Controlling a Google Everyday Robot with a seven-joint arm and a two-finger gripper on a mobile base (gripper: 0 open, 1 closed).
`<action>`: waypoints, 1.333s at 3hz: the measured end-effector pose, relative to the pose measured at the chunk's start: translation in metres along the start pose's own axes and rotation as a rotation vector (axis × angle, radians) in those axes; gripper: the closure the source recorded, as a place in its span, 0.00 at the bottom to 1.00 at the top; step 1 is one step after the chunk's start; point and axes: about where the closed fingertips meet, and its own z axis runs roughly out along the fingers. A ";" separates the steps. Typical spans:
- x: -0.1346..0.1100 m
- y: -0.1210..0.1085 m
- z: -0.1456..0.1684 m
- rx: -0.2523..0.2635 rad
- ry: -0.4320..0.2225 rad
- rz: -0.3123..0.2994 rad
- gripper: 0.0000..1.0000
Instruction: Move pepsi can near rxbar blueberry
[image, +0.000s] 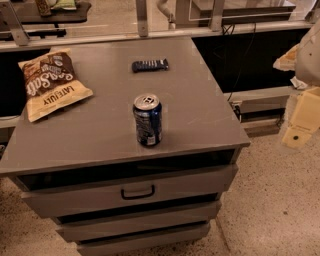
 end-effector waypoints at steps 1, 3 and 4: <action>0.000 0.000 0.000 0.000 0.000 0.000 0.00; -0.031 -0.001 0.026 -0.011 -0.150 -0.007 0.00; -0.069 -0.002 0.059 -0.045 -0.301 -0.032 0.00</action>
Offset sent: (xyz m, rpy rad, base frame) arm 0.0080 0.0167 -0.0142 0.0916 -0.0084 0.0181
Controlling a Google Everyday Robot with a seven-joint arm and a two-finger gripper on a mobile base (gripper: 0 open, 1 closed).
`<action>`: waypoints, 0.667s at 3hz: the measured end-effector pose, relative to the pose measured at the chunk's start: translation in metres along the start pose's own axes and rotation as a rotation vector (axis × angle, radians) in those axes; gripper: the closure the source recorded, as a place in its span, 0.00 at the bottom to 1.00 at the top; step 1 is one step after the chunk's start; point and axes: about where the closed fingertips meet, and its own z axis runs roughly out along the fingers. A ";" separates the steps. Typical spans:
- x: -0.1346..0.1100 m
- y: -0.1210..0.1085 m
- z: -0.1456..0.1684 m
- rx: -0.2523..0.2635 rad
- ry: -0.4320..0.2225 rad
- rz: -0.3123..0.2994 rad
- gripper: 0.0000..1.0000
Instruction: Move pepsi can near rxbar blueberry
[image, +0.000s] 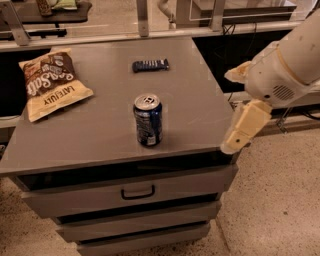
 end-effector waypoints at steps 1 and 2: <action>-0.029 -0.002 0.040 -0.050 -0.147 -0.006 0.00; -0.057 0.006 0.073 -0.101 -0.280 0.000 0.00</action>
Offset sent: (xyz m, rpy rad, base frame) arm 0.0287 0.1256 -0.0548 0.4399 0.0482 0.1586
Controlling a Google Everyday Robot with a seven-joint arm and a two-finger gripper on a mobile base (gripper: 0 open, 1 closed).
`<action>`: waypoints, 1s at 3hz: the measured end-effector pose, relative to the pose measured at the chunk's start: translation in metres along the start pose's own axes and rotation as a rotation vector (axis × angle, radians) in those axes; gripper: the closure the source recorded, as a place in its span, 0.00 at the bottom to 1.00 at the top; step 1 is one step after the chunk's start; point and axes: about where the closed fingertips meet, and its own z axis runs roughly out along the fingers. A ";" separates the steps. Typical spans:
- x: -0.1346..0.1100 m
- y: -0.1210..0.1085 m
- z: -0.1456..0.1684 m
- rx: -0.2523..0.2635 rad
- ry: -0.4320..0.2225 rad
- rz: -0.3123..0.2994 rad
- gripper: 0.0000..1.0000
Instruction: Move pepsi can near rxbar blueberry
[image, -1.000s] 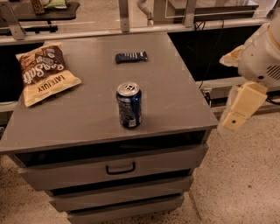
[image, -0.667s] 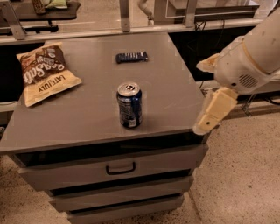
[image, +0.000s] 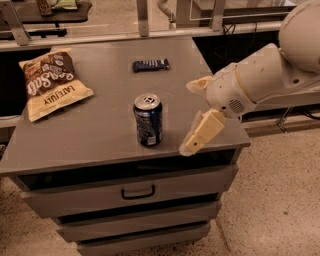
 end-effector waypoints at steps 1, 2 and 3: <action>-0.013 0.007 0.031 -0.035 -0.093 0.005 0.00; -0.024 0.010 0.055 -0.053 -0.186 0.016 0.00; -0.040 0.007 0.071 -0.052 -0.271 0.033 0.13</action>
Offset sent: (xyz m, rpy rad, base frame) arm 0.0111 0.0859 -0.0350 0.3436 0.0201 0.0538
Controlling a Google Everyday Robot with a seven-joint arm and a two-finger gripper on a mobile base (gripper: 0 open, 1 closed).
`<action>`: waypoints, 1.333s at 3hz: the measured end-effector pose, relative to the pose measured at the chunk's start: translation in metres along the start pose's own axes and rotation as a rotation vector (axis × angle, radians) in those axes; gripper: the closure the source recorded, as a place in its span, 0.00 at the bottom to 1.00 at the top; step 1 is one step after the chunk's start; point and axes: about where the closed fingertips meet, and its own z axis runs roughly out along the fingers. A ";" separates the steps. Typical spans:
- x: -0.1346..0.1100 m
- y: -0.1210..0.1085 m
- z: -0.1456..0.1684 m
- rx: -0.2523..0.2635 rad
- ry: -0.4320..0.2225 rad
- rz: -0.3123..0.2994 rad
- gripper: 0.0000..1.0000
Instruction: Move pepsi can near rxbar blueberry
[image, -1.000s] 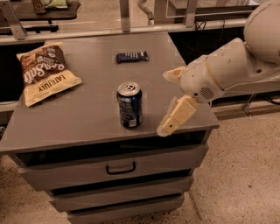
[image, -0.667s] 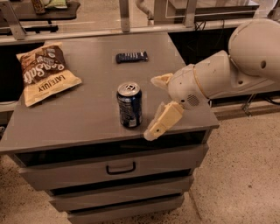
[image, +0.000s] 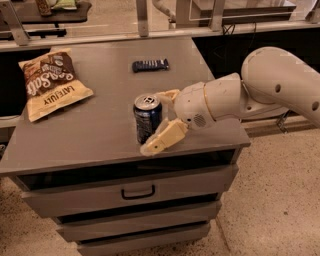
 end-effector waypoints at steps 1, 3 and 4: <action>-0.009 -0.006 0.011 0.009 -0.058 0.016 0.36; -0.015 -0.036 -0.029 0.100 -0.090 0.030 0.83; -0.020 -0.039 -0.032 0.108 -0.094 0.021 1.00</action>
Offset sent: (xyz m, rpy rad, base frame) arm 0.0279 -0.0025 0.0071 0.1390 0.0212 -0.0976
